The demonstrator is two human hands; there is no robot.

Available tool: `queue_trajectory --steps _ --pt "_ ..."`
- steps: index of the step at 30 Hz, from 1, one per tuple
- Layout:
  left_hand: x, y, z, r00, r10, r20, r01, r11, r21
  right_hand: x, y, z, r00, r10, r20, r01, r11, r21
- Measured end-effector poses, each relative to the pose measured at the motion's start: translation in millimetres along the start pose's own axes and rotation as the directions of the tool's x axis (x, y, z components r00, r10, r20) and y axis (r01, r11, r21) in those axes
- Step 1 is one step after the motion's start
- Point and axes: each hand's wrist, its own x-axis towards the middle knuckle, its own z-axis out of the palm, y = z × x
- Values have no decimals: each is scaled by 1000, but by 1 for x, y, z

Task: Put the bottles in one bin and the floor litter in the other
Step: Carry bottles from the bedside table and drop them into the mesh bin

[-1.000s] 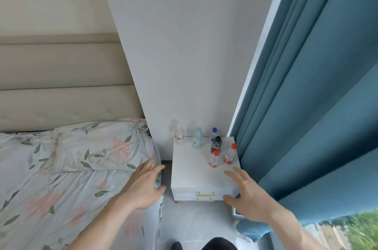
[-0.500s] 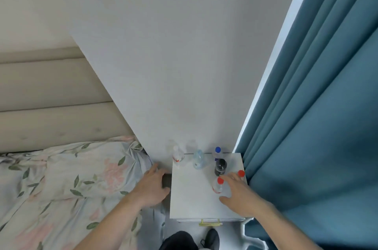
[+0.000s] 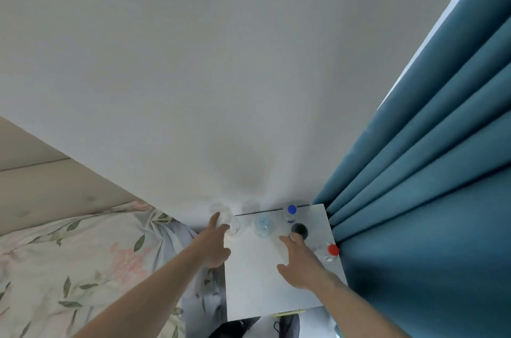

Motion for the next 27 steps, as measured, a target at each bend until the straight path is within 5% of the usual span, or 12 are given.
queue_trajectory --steps 15,23,27 --pt "104 -48 41 996 84 13 -83 995 -51 150 -42 51 999 52 5 -52 994 100" --pt "44 -29 23 955 232 -188 -259 956 -139 44 -42 64 953 123 -276 -14 930 367" --pt "-14 -18 10 905 386 -178 -408 906 -109 -44 -48 71 905 225 -360 -31 881 472"
